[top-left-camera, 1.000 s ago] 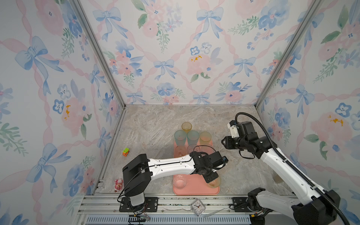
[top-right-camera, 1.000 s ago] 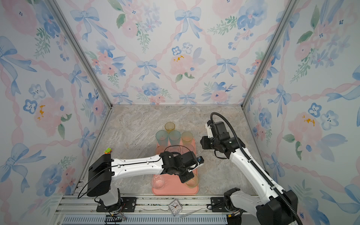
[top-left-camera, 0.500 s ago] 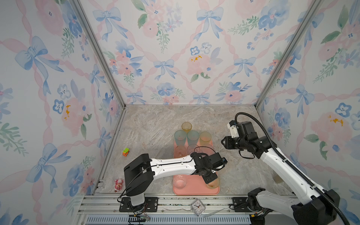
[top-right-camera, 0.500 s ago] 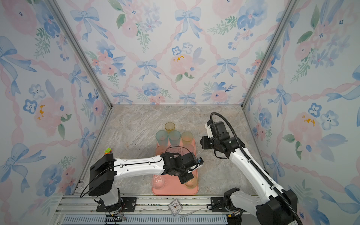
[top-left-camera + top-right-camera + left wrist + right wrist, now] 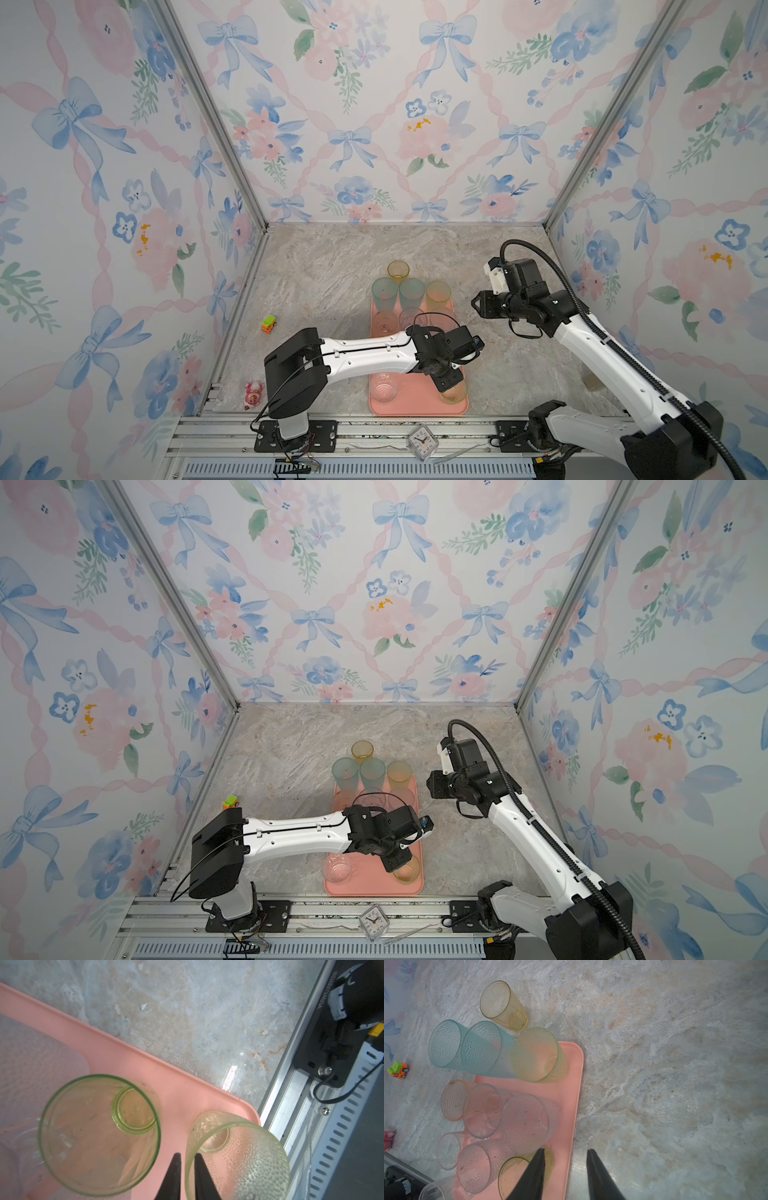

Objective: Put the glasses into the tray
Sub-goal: 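Lower the green cup onto the tray's near end and open the left gripper, then raise the left gripper away while the right gripper reaches the yellow cup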

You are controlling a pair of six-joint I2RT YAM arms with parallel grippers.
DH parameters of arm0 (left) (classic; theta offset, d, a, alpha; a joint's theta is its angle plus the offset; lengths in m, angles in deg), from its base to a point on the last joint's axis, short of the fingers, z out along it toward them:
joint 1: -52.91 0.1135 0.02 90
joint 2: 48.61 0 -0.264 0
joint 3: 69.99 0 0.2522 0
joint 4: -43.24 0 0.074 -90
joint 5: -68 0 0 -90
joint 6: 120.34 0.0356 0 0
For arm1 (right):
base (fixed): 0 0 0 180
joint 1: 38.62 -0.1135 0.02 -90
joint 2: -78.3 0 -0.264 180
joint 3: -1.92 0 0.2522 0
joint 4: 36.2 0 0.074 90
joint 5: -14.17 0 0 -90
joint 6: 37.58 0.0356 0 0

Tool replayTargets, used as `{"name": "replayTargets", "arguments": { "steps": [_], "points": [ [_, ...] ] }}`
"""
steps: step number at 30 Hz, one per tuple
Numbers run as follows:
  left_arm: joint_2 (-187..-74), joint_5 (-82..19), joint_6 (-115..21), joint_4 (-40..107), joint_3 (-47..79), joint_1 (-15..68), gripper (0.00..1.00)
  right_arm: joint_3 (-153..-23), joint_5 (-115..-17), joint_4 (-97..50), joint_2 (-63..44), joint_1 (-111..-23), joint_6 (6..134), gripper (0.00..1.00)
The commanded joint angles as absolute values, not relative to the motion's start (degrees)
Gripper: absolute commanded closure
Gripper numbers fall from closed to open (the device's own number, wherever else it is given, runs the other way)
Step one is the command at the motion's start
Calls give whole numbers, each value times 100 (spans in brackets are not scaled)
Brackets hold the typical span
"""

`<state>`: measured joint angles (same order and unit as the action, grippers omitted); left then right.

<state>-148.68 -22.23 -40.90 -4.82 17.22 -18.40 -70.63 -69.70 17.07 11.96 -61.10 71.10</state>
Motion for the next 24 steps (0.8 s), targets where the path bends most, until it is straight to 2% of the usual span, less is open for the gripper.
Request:
{"name": "replayTargets", "arguments": {
  "steps": [1,14,24],
  "points": [
    [-14793,-2200,-4106,-436,1654,-1882,83,-7038,-6897,1641,1185,-6048,7097,63],
    [-13603,-1955,-3847,-445,1883,-1665,82,-7177,-6880,1650,1047,-6050,7031,63],
    [-12414,-1645,-4148,116,1709,442,81,-8259,-6739,1830,228,-6067,6672,63]
  ]
}}
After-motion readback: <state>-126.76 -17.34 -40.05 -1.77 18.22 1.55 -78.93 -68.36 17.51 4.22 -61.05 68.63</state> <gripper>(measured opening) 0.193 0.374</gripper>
